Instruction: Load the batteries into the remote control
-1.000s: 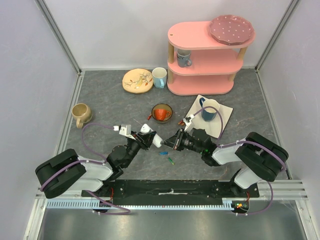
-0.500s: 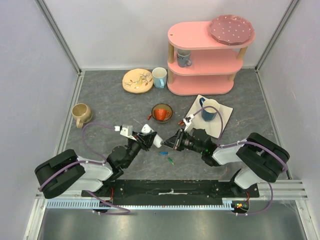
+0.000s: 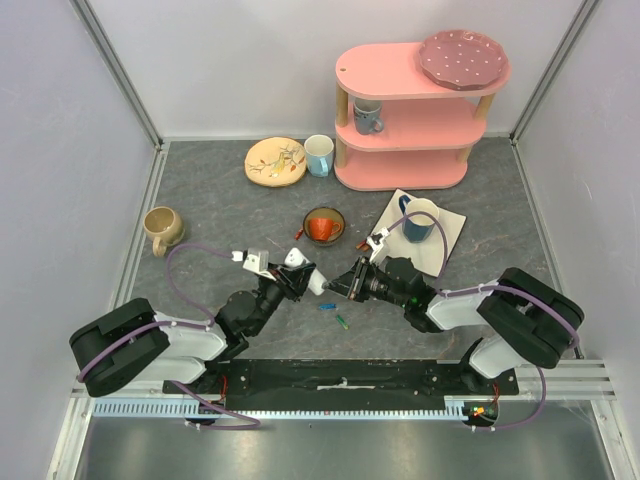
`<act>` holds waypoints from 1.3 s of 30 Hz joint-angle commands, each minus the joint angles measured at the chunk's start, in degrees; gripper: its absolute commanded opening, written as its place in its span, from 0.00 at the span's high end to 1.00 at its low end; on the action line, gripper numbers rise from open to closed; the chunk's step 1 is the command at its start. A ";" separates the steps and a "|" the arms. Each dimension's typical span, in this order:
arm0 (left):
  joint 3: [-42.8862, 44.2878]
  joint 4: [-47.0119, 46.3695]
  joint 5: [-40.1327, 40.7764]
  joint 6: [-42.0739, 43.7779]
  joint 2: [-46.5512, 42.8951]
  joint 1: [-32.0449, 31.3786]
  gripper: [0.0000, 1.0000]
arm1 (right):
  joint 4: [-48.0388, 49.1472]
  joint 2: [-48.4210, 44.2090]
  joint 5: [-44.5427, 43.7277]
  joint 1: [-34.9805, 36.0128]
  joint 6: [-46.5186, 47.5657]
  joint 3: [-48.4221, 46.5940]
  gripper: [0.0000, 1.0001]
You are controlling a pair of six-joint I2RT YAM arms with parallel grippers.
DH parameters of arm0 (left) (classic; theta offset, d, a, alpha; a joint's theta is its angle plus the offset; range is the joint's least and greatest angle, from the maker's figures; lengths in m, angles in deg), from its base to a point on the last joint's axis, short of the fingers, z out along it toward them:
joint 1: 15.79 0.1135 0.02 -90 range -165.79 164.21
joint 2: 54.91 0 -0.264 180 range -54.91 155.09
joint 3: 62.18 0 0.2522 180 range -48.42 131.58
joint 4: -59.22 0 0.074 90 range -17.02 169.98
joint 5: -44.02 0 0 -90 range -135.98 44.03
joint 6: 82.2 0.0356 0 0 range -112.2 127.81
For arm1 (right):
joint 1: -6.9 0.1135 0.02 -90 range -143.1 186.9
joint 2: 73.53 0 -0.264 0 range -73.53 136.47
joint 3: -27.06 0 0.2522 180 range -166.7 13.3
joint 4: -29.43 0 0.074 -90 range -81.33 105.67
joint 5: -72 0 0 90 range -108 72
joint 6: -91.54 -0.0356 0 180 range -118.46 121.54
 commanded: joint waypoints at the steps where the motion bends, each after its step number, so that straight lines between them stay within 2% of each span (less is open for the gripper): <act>1: 1.77 1.99 0.30 1.68 -0.36 -1.20 0.98 | 4.13 -2.45 -0.16 0.02 0.34 -2.31 0.83; 13: 1.16 3.14 4.16 0.45 -1.41 -1.29 0.98 | 3.34 -2.89 -0.16 0.02 0.43 -1.70 0.80; 16: 0.63 2.09 5.31 -0.43 -2.11 -1.29 0.98 | 3.17 -2.81 -0.25 0.02 -0.36 -0.56 0.62; 17: 0.54 1.65 5.40 -0.52 -2.29 -1.29 0.98 | 3.69 -2.63 -0.42 -0.07 -0.71 -0.29 0.52; 20: 0.36 -1.07 5.49 -0.52 -2.03 -1.20 0.98 | 4.66 -2.02 -0.51 0.11 -1.94 0.32 0.44; 26: 0.54 -6.70 6.02 -0.43 1.40 -1.29 0.98 | 6.68 -0.17 -0.16 0.11 -3.26 0.41 0.45; 36: 0.80 -7.40 6.37 0.18 1.40 -1.29 0.98 | 8.53 1.94 0.45 0.02 -3.79 0.15 0.50; 39: 0.80 -6.88 6.80 0.45 0.79 -1.29 0.98 | 8.53 1.85 0.37 0.02 -3.88 0.41 0.44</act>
